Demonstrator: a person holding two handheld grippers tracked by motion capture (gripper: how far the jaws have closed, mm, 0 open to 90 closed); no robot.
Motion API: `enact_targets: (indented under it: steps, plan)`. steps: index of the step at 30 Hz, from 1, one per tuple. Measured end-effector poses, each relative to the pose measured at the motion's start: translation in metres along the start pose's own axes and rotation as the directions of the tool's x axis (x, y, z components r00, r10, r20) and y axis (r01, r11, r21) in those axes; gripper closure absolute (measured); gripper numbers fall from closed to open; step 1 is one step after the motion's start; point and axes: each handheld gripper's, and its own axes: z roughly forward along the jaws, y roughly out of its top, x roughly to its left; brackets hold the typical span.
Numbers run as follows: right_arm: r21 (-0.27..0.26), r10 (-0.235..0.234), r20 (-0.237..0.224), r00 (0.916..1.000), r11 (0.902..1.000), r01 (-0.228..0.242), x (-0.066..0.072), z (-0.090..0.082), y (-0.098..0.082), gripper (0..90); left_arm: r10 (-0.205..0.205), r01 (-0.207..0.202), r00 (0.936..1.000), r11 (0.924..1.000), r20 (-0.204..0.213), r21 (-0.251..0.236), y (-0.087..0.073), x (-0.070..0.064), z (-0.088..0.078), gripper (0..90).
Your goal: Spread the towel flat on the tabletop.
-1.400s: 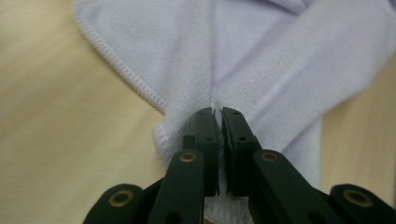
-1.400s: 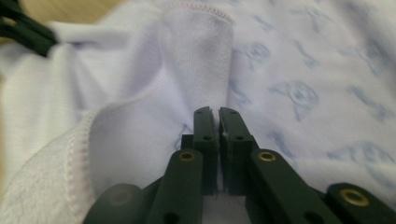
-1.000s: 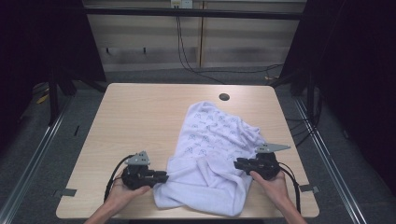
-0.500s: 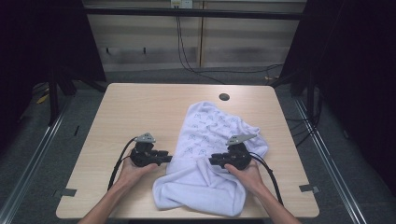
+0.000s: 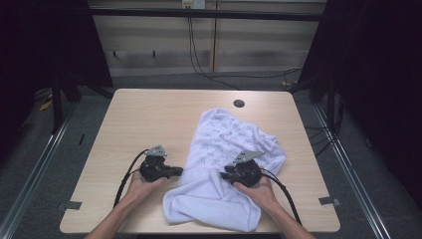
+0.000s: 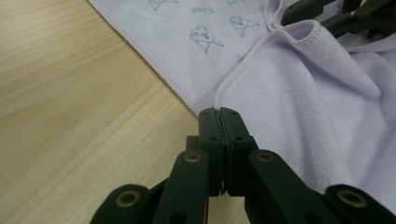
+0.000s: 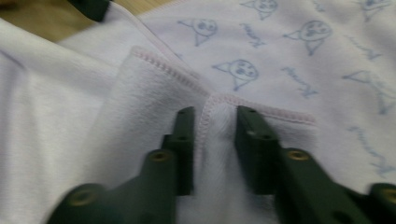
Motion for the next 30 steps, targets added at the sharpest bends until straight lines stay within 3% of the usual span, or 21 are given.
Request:
enact_targets:
  steps: [2, 6, 9, 11, 15, 18, 20, 21, 23, 25, 28, 30]
  plan:
    - [0.009, 0.006, 0.024, 0.9997, 0.9999, -0.006, -0.001, -0.001, 0.001, 82.6, -0.004, 0.004, 1.0000, 0.9998, 0.004, -0.021, 0.001, 0.000, -0.004, 89.0]
    - [0.000, 0.073, -0.027, 0.9970, 0.9973, -0.073, -0.010, -0.007, 0.000, 86.9, -0.017, 0.016, 0.9998, 0.9988, -0.008, -0.045, 0.000, 0.003, -0.013, 89.0]
    - [-0.049, 0.116, -0.044, 0.9922, 0.9917, -0.119, -0.020, -0.023, -0.001, 87.1, -0.035, 0.034, 0.9992, 0.9978, -0.018, -0.057, -0.002, 0.006, -0.019, 89.0]
    - [-0.111, 0.162, -0.050, 0.9856, 0.9798, -0.166, -0.027, -0.043, -0.002, 87.2, -0.059, 0.057, 0.9977, 0.9952, -0.032, -0.080, -0.004, 0.007, -0.027, 89.0]
    - [-0.190, 0.204, -0.046, 0.9778, 0.9592, -0.209, -0.038, -0.082, -0.007, 87.3, -0.057, 0.053, 0.9979, 0.9908, -0.030, -0.125, -0.006, 0.004, -0.047, 89.0]
    - [-0.244, 0.251, -0.031, 0.9675, 0.9367, -0.251, -0.050, -0.109, -0.015, 87.4, -0.057, 0.051, 0.9978, 0.9817, -0.032, -0.184, -0.002, 0.002, -0.060, 89.0]
    - [-0.287, 0.297, -0.051, 0.9535, 0.9102, -0.299, -0.058, -0.123, -0.020, 87.4, -0.029, 0.018, 0.9983, 0.9777, -0.049, -0.209, 0.009, 0.001, -0.071, 89.1]
    - [-0.298, 0.300, -0.037, 0.9533, 0.9073, -0.297, -0.060, -0.129, -0.021, 87.4, -0.023, 0.010, 0.9985, 0.9712, -0.050, -0.238, 0.017, 0.001, -0.078, 89.1]
    - [-0.313, 0.305, -0.034, 0.9517, 0.9009, -0.300, -0.063, -0.138, -0.020, 87.4, -0.026, 0.015, 0.9992, 0.9490, -0.031, -0.315, 0.032, -0.001, -0.091, 89.1]
    - [-0.348, 0.305, -0.039, 0.9516, 0.8885, -0.299, -0.068, -0.148, -0.012, 87.4, 0.004, -0.024, 0.9982, 0.9436, -0.059, -0.330, 0.047, -0.006, -0.098, 89.2]
    - [-0.420, 0.291, -0.041, 0.9559, 0.8632, -0.281, -0.077, -0.165, 0.014, 87.4, 0.037, -0.060, 0.9971, 0.9209, -0.067, -0.385, 0.073, -0.016, -0.112, 89.2]
    - [-0.451, 0.273, -0.035, 0.9613, 0.8540, -0.259, -0.080, -0.173, 0.027, 87.4, 0.053, -0.083, 0.9951, 0.9058, -0.083, -0.415, 0.087, -0.020, -0.124, 89.2]
